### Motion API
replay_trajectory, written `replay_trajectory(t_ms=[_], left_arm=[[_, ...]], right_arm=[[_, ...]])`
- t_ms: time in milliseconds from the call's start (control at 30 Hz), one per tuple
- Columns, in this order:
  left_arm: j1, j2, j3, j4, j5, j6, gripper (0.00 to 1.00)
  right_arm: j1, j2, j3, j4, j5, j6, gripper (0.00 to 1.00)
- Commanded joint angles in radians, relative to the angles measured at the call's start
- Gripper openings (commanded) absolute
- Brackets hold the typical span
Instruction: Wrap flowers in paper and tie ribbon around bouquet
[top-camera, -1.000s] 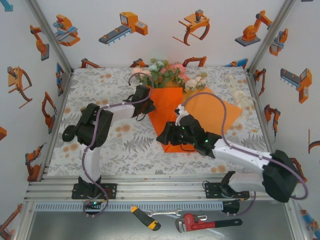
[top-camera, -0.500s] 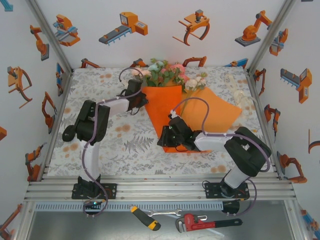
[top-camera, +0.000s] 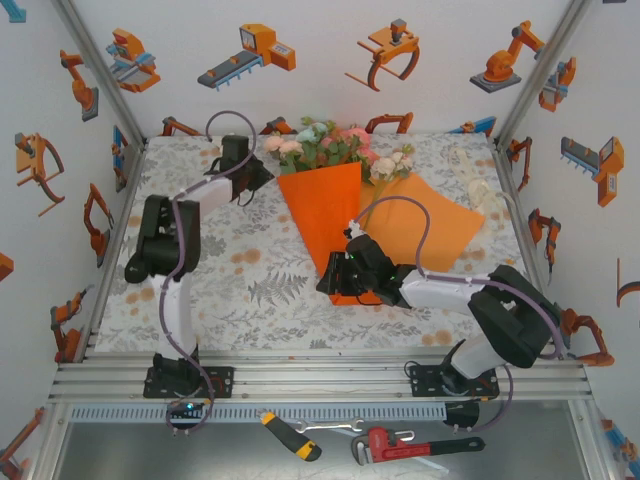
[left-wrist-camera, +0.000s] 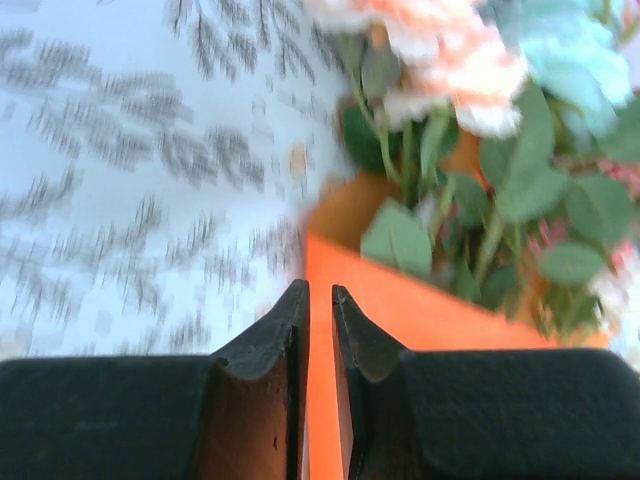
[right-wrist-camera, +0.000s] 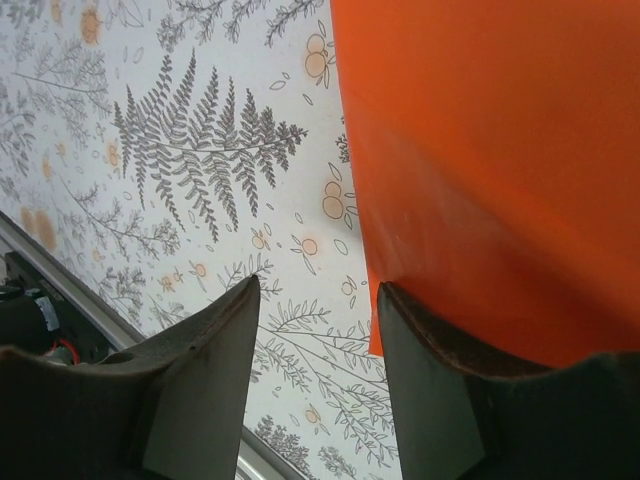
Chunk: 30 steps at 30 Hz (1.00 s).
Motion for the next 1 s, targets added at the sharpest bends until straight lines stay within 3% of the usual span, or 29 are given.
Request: replay_trajectory(t_ms=[0,167,367,433,533,633,800,967], left_arm=[[-0.041,-0.249,-0.225,0.141,0.031,-0.039,0.23],[-0.197,-0.484,-0.471,0.106,-0.046,0.038,0.23],[-0.437,-0.641,-0.688,0.144,-0.183,0.148,0.19],[-0.479,-0.672,-0.749,0.194,-0.183,0.159,0.18],[-0.494,-0.638,-0.8,0.305,-0.079,0.108,0.18],[-0.509,-0.525,-0.743,0.345,0.034,0.071,0.18],[-0.526,-0.379,-0.677,0.39,0.04,0.01,0.18],[-0.526,-0.341,-0.668,0.39,-0.001,-0.013,0.18]], right_arm=[[-0.04,-0.033,0.017,-0.027,0.034,0.002,0.5],[-0.123,0.0,-0.014,0.017,-0.004,0.003,0.5],[-0.163,0.042,-0.013,0.061,-0.083,-0.013,0.49],[-0.17,0.037,-0.011,0.059,-0.087,-0.01,0.49],[-0.182,0.009,-0.01,0.078,-0.139,-0.004,0.49],[-0.183,-0.064,-0.011,0.026,-0.151,0.001,0.49],[-0.183,-0.292,-0.057,-0.173,-0.071,-0.009,0.5],[-0.182,-0.566,-0.148,-0.342,-0.044,0.05,0.49]])
